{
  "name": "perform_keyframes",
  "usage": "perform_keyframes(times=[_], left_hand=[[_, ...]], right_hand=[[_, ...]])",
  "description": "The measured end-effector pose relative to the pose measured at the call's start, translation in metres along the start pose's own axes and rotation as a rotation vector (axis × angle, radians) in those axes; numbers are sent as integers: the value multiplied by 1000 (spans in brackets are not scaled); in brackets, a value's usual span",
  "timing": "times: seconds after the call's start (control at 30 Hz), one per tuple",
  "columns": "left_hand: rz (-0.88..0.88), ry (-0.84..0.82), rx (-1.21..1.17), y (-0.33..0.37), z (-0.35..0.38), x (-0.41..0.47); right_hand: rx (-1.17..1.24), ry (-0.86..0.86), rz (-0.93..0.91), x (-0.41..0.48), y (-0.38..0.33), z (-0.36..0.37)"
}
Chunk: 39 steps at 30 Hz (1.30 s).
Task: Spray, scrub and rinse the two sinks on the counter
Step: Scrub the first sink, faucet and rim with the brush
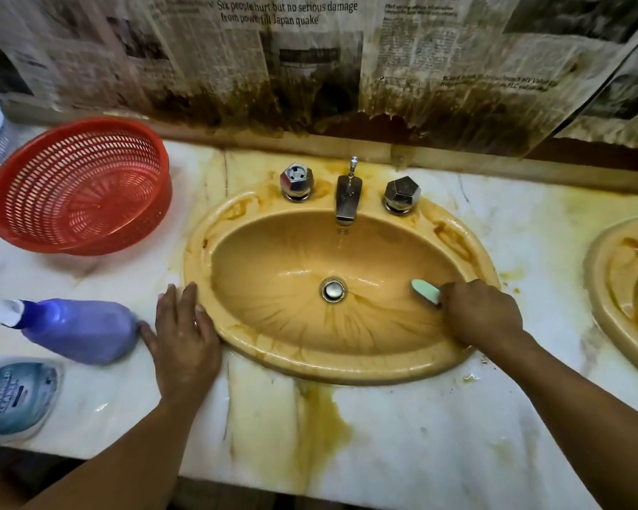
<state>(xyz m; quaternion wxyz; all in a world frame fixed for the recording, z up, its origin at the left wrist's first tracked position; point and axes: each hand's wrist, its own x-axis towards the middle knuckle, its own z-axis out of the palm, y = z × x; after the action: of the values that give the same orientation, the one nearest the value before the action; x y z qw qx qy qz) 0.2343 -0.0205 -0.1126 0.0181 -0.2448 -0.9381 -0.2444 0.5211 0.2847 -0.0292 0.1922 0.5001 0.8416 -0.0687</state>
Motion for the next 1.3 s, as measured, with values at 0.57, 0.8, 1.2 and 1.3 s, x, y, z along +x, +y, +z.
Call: perform_keyframes(times=[0.57,0.8,1.2,1.3], left_hand=[[132,-61,210,-10,-4,3],[65,-167,74,-11,-5,8],[-11,-101,-41,-11,-7,13],[0,-126,-11,-11,-5,15]], right_hand=[[101,-348,-339,38,-74,42],[-9,-264,-367,58,-96,53],[57,27,-388,74,-77,61],[130,26,-380,71,-93,73]])
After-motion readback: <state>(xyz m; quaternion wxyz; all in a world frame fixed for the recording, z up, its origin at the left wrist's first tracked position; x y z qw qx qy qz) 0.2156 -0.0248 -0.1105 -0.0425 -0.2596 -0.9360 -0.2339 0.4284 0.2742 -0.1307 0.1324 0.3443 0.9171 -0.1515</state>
